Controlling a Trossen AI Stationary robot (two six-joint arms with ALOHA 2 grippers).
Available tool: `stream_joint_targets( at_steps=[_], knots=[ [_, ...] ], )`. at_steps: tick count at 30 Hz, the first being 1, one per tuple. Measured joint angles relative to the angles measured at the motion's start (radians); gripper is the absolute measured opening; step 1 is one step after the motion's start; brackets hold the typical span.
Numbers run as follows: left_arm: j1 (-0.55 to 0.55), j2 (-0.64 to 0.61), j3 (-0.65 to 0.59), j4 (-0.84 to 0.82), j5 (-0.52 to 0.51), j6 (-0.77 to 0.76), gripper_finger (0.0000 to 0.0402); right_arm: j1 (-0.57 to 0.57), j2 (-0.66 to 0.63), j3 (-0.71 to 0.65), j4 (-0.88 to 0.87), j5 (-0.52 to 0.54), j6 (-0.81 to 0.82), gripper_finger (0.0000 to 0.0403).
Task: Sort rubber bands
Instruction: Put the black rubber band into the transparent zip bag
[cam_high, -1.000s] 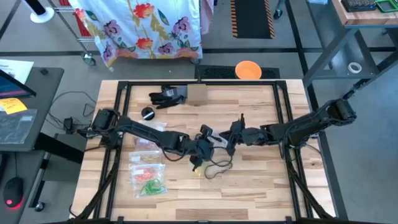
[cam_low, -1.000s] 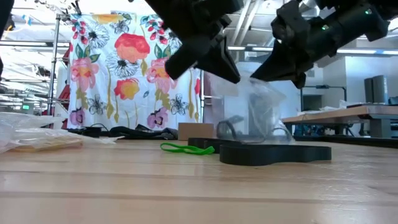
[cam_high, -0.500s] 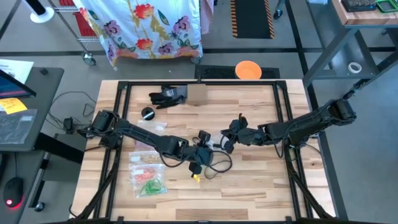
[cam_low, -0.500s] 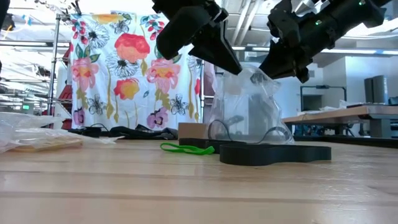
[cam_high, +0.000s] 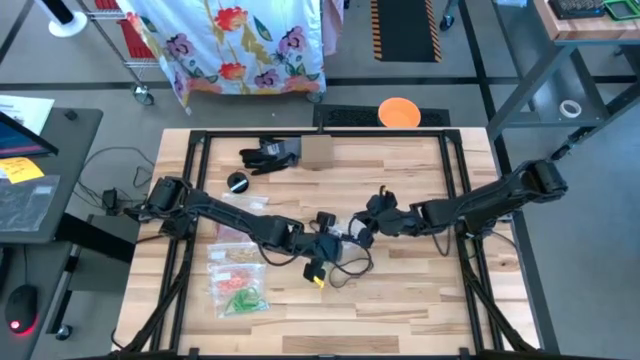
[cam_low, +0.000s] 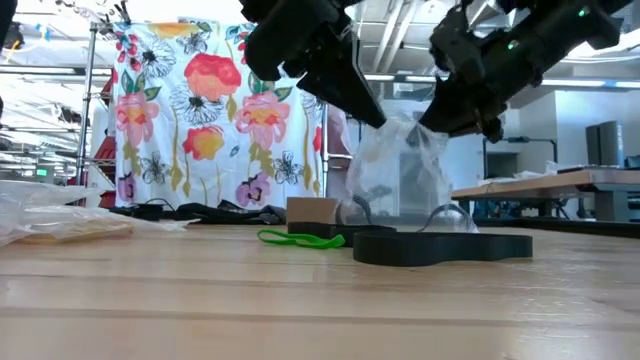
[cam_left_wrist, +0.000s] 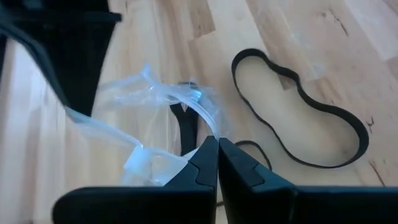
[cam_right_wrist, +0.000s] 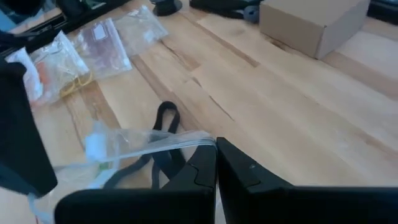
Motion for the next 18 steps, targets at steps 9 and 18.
stream_joint_targets(
  at_steps=[9,18],
  knots=[
    [0.002,-0.001,-0.066,-0.026,-0.034,-0.167,0.0000,-0.042,0.138,0.000,0.118,-0.079,-0.009,0.0000],
    [0.044,-0.001,-0.123,0.135,-0.093,-0.121,0.0000,-0.032,0.135,0.000,0.078,-0.068,0.029,0.0000]
  ],
)
